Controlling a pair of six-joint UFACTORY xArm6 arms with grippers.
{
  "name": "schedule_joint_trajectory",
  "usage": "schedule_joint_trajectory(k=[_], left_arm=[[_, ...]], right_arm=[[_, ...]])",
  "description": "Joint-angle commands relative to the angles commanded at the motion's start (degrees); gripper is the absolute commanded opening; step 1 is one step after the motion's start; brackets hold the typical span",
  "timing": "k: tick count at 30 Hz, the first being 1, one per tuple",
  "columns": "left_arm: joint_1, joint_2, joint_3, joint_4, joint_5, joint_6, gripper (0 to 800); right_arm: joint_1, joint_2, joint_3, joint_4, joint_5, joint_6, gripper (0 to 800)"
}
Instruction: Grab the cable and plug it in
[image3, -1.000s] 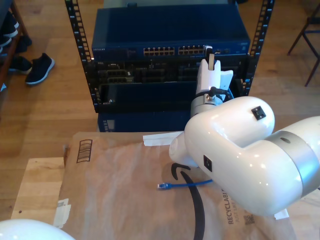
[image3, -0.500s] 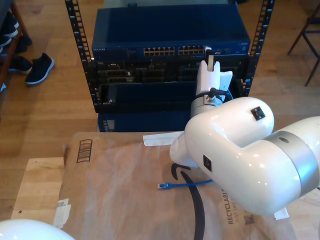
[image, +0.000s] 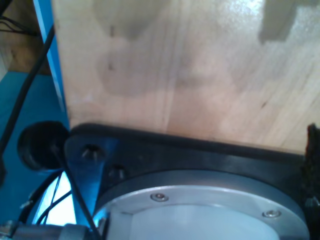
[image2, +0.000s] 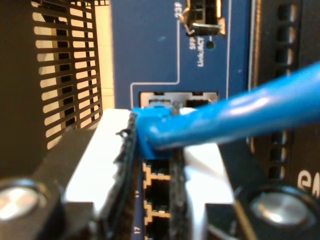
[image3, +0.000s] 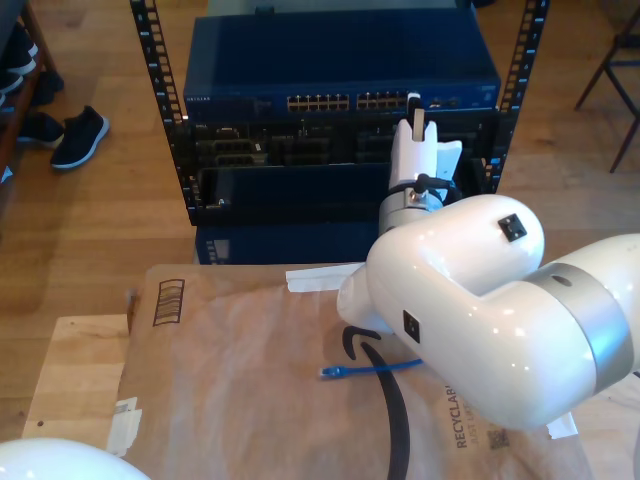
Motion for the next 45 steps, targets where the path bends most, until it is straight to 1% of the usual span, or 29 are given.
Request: schedule_joint_trajectory(k=[4,10,11,13,15,17,21,37,42,44,45], left_arm=[[0.0,0.0,0.0,0.0,0.0,0.0,800],[0.0,0.0,0.0,0.0,0.0,0.0,800],[0.0,0.0,0.0,0.0,0.0,0.0,800],[0.0,0.0,0.0,0.0,0.0,0.0,800],[0.0,0.0,0.0,0.0,0.0,0.0,800],[0.0,0.0,0.0,0.0,0.0,0.0,800],[0.0,0.0,0.0,0.0,0.0,0.0,800],[0.0,0.0,0.0,0.0,0.0,0.0,800],[0.0,0.0,0.0,0.0,0.0,0.0,800],[0.0,0.0,0.0,0.0,0.0,0.0,800],[0.0,0.0,0.0,0.0,0.0,0.0,800]], right_arm=[[0.1,0.5,-1.0,0.0,0.4,0.0,0],[0.2,0.4,-0.9,0.0,0.4,0.0,0],[0.2,0.4,-0.9,0.0,0.4,0.0,16],[0.4,0.2,-0.4,-0.4,0.4,0.0,206],[0.8,0.1,-0.2,-0.5,0.4,0.0,286],[1.2,-0.3,1.0,-0.4,0.2,0.0,340],[1.3,-1.1,2.9,-0.2,-0.2,0.0,348],[0.4,-1.2,2.9,-0.1,-0.3,0.0,343],[0.4,-2.3,3.3,-0.2,-0.4,0.0,343],[0.4,-3.2,5.2,-0.2,-0.3,0.0,365],[0.6,-4.6,7.1,-0.3,-0.3,0.1,378]])
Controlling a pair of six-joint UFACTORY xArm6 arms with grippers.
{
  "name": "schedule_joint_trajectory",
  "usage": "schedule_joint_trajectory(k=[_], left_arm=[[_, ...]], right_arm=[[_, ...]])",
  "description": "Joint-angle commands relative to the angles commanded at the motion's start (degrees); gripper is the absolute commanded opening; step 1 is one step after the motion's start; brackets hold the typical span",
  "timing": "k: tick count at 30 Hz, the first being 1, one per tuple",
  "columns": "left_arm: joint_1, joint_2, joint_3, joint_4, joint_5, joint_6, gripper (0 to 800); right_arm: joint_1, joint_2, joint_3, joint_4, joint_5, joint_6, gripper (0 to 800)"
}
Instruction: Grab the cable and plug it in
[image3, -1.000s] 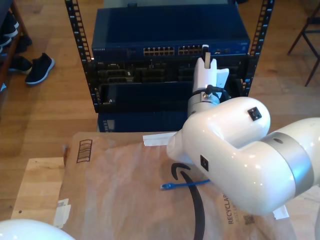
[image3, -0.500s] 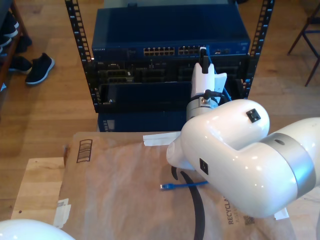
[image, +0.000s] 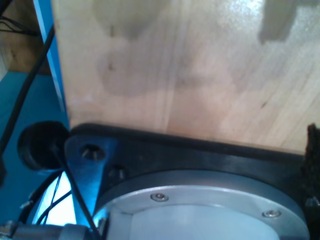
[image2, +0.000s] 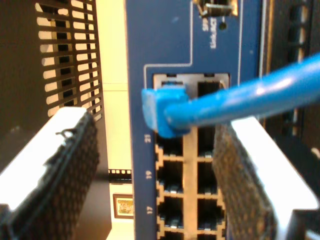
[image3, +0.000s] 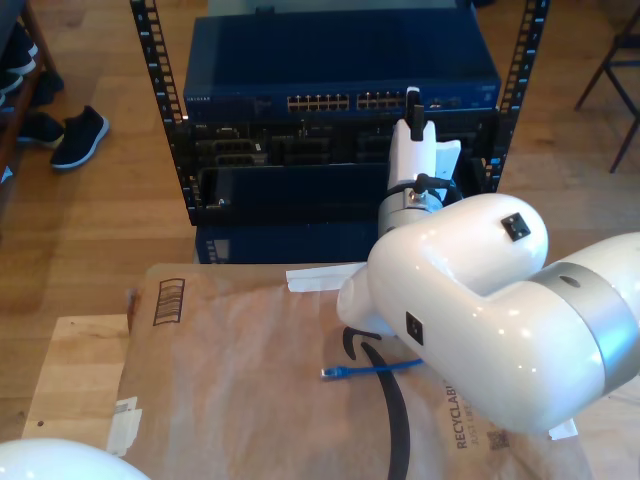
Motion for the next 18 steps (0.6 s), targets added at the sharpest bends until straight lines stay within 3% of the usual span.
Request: schedule_joint_trajectory(k=[10,18], left_arm=[[0.0,0.0,0.0,0.0,0.0,0.0,800],[0.0,0.0,0.0,0.0,0.0,0.0,800]], right_arm=[[0.4,-14.9,22.5,-0.6,1.3,0.2,485],[0.8,-31.6,40.3,-6.9,13.6,0.1,591]])
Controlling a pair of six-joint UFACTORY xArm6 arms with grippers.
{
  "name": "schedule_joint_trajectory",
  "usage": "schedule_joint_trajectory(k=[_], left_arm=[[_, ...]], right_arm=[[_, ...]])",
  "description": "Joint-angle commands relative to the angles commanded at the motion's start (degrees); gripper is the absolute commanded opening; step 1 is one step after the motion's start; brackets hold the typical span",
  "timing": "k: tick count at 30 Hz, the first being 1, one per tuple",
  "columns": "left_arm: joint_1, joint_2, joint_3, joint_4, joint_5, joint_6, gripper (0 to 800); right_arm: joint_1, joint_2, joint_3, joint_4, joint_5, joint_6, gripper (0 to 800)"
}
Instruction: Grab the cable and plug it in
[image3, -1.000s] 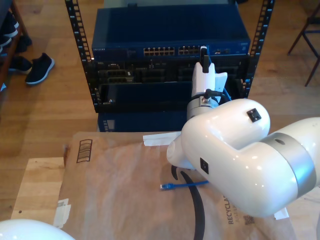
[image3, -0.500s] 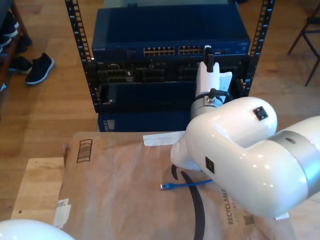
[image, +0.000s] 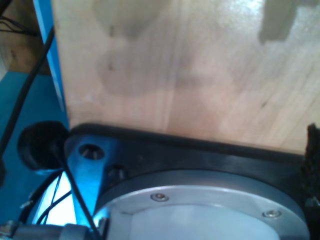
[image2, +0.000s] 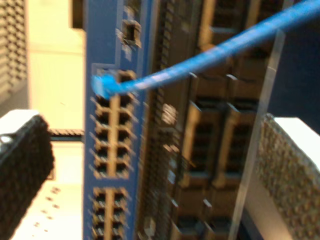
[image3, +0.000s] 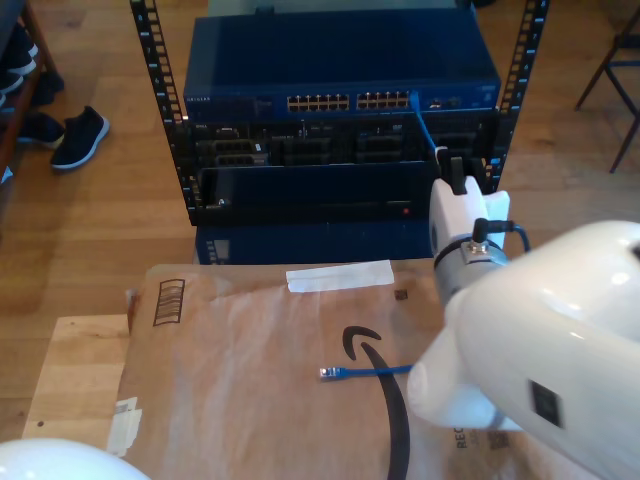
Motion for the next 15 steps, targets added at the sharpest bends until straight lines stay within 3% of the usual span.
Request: schedule_joint_trajectory(k=[5,8,9,11,15], left_arm=[[0.0,0.0,0.0,0.0,0.0,0.0,800],[0.0,0.0,0.0,0.0,0.0,0.0,800],[0.0,0.0,0.0,0.0,0.0,0.0,800],[0.0,0.0,0.0,0.0,0.0,0.0,800],[0.0,0.0,0.0,0.0,0.0,0.0,800]], right_arm=[[-5.3,-12.5,7.8,-9.9,10.9,-1.5,596],[-10.0,-21.5,12.0,-17.2,21.0,-2.4,662],[-12.0,-24.2,12.7,-19.8,24.3,-2.6,680],[-15.8,-29.2,13.6,-24.9,31.4,-2.6,796],[-21.5,-36.0,13.5,-28.5,43.9,-2.6,794]])
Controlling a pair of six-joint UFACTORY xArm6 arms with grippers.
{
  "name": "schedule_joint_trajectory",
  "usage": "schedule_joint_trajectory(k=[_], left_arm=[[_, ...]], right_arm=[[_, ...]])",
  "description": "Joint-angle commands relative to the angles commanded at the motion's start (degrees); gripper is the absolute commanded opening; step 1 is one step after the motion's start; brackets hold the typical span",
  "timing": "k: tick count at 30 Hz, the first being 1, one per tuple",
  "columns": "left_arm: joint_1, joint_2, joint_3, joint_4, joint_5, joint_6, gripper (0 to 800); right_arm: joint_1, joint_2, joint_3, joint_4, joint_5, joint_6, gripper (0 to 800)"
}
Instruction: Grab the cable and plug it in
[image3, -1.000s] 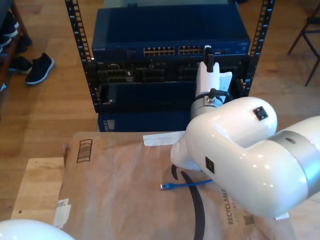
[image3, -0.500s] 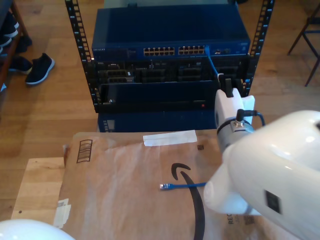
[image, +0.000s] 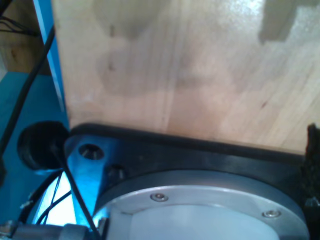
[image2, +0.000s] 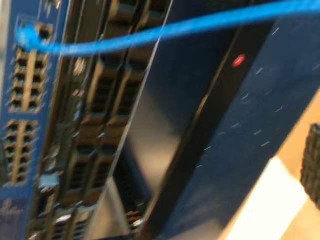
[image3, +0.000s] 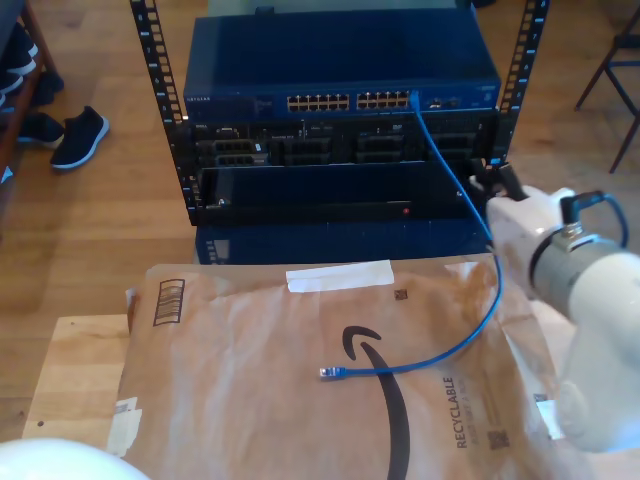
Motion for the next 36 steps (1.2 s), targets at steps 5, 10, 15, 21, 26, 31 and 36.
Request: schedule_joint_trajectory(k=[5,10,15,21,26,31,36], left_arm=[[0.0,0.0,0.0,0.0,0.0,0.0,800],[0.0,0.0,0.0,0.0,0.0,0.0,800],[0.0,0.0,0.0,0.0,0.0,0.0,800],[0.0,0.0,0.0,0.0,0.0,0.0,800],[0.0,0.0,0.0,0.0,0.0,0.0,800],[0.0,0.0,0.0,0.0,0.0,0.0,800],[0.0,0.0,0.0,0.0,0.0,0.0,800]], right_arm=[[-8.5,-6.8,0.1,-4.4,14.1,-2.0,794],[-17.9,-10.7,0.2,-12.7,20.8,-5.3,794],[-26.1,-14.1,0.2,-14.9,30.9,-13.9,794],[-38.6,-20.8,0.2,-14.9,54.3,-28.2,796],[-51.4,-26.3,3.1,-14.9,67.8,-42.2,796],[-66.5,-27.8,7.5,-14.7,67.9,-56.4,797],[-72.1,-28.4,9.8,-14.8,70.2,-60.0,797]])
